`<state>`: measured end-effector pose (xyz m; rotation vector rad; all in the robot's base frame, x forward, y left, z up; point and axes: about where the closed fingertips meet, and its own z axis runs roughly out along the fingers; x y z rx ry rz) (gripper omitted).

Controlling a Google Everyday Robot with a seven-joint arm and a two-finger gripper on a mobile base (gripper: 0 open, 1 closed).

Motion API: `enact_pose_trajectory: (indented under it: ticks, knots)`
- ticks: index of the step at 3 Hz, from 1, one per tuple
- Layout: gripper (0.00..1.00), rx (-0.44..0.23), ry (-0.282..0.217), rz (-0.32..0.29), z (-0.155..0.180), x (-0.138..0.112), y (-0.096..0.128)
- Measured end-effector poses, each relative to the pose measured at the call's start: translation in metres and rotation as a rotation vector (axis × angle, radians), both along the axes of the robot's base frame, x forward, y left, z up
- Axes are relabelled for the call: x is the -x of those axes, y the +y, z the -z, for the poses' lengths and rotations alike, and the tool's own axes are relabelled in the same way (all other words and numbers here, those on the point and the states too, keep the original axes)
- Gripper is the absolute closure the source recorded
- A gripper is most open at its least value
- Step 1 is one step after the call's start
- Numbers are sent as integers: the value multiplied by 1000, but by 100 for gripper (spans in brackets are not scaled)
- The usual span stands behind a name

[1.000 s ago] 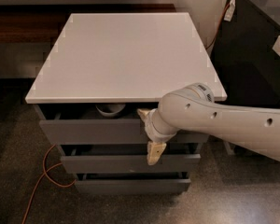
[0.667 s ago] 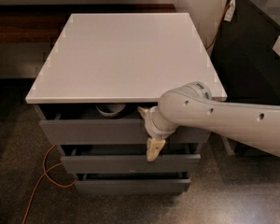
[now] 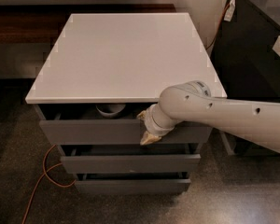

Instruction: Pick pepsi can from top drawer and place on counter

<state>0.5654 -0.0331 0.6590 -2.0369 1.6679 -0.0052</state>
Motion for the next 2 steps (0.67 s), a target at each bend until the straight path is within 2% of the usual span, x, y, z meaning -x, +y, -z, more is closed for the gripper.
enact_pose_trajectory:
  ticks: [2]
  knots:
    - [87,-57,55,2,1,23,4]
